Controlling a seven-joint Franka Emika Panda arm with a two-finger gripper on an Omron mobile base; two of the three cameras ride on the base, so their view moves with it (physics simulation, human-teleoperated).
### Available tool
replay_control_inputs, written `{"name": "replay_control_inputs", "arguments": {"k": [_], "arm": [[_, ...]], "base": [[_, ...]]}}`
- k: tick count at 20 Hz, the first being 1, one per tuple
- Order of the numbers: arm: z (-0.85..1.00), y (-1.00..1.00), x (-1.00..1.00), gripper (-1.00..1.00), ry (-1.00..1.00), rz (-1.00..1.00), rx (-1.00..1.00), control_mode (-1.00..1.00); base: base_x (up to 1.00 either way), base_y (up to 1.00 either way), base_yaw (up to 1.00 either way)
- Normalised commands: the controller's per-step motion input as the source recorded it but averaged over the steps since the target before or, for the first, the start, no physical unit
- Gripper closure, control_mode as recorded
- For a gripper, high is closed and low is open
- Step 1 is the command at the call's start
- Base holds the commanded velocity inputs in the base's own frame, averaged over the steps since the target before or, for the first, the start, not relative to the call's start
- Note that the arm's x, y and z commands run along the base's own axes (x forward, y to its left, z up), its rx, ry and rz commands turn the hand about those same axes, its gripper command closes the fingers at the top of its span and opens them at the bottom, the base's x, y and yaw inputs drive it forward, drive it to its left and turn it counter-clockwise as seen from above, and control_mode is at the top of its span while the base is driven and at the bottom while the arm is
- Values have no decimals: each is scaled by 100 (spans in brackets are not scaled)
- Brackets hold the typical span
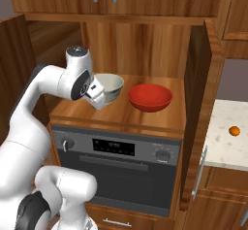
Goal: Pick both bowls and place them on the counter. Then place the tangerine in one bowl and place the cheese in the other bowl.
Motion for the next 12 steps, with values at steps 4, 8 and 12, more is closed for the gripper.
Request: {"name": "replay_control_inputs", "arguments": {"k": [4, 8, 12], "arm": [[0, 0, 20, -100, 1, -33, 18, -100], [-1, 0, 17, -100, 1, -27, 28, -100], [-9, 0, 15, -100, 0, -17, 28, -100]], "base": [[0, 0, 0], [0, 0, 0], [0, 0, 0]]}}
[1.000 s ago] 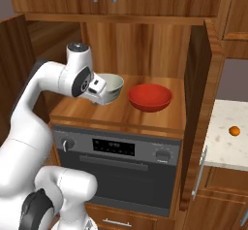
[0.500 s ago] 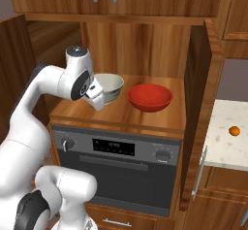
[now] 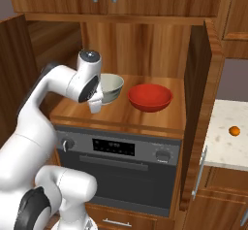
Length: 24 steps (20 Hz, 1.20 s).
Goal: Pick both bowls and place them on the counter. Then place the tangerine in one bowl and place the cheese in the other bowl.
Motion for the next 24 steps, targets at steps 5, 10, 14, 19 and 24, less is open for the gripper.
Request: {"name": "replay_control_inputs", "arguments": {"k": [5, 10, 14, 19, 24], "arm": [[-2, 0, 34, -100, 1, -15, 14, -100], [-2, 3, 40, -100, 7, -15, 0, -100], [-14, 7, 43, -100, 4, -15, 0, -100], [-23, 1, 35, -100, 4, -9, 1, -100], [-28, 0, 35, -100, 11, -2, 1, -100]], "base": [[0, 0, 0], [0, 0, 0], [0, 0, 0], [0, 0, 0], [0, 0, 0]]}}
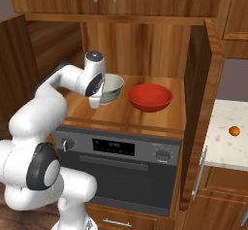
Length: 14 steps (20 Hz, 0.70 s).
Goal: Pick both bowls and place them on the counter. Then place the tangerine in one bowl and place the cheese in the other bowl.
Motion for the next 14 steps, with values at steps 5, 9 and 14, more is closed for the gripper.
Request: {"name": "replay_control_inputs", "arguments": {"k": [5, 9, 14], "arm": [[-20, 0, 37, -100, 10, 0, 3, -100], [-6, 0, 25, -100, 8, 0, 2, -100], [0, 0, 13, -100, 3, 0, 0, -100]], "base": [[0, 0, 0], [0, 0, 0], [0, 0, 0]]}}
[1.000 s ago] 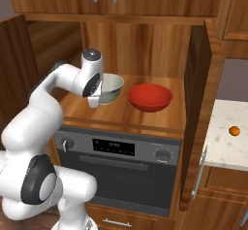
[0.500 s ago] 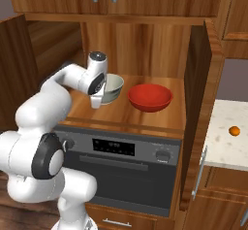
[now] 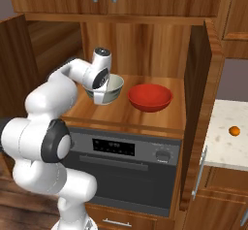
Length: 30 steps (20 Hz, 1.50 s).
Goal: Pick both bowls and place them on the counter. Then place the tangerine in one bowl and place the cheese in the other bowl.
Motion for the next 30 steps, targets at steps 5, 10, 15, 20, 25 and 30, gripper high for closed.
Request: {"name": "replay_control_inputs", "arguments": {"k": [5, 10, 15, 20, 25, 30], "arm": [[-7, 0, 14, -100, 0, 0, 0, -100], [-19, 1, 18, -100, 0, 0, 0, -100], [-16, 2, 22, -100, 0, 0, 0, -100], [-8, 0, 22, -100, 0, 0, 0, -100], [-12, 3, 5, 100, 0, 0, 0, -100], [-26, 8, -8, 100, 2, -1, 0, -100]], "base": [[0, 0, 0], [0, 0, 0], [0, 0, 0], [0, 0, 0], [0, 0, 0], [0, 0, 0]]}}
